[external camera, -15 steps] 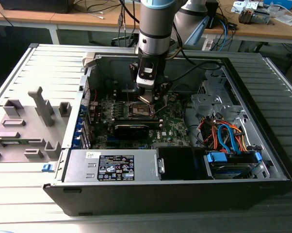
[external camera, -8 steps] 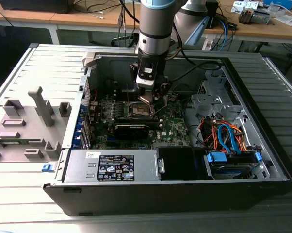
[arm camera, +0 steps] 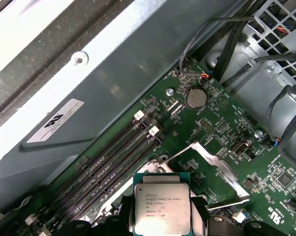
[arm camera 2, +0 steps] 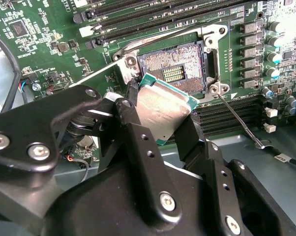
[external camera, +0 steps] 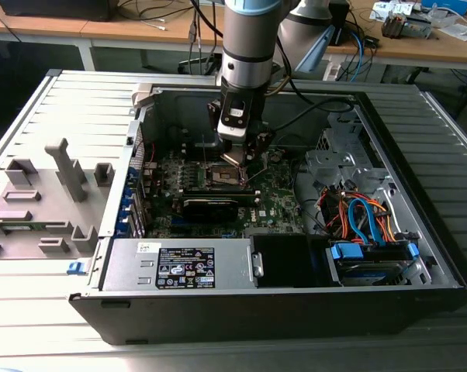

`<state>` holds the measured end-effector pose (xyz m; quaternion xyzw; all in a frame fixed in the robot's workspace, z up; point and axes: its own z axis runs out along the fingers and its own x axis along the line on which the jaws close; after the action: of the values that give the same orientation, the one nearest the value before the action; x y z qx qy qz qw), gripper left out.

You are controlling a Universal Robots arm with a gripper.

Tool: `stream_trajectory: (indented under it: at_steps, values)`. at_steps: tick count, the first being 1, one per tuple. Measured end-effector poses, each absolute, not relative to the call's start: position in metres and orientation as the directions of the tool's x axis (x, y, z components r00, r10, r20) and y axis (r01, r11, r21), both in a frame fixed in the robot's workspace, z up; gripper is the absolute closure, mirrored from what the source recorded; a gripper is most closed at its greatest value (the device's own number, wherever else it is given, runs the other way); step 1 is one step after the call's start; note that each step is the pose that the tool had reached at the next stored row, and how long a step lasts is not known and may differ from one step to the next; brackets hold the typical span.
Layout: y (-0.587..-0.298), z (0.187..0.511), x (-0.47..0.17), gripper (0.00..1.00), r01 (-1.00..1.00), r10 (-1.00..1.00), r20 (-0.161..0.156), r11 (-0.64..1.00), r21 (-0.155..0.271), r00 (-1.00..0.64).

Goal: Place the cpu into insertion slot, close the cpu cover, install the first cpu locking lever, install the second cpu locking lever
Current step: 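Place the cpu into insertion slot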

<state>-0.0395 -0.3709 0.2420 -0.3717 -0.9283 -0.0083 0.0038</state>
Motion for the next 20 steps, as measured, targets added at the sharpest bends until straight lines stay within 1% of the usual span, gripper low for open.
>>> stream_trajectory:
  at_steps: [20]
  values:
    - [-0.3709, 0.2408, -0.0395, 0.45, 0.699, 0.699, 0.013, 0.715, 0.013, -0.715]
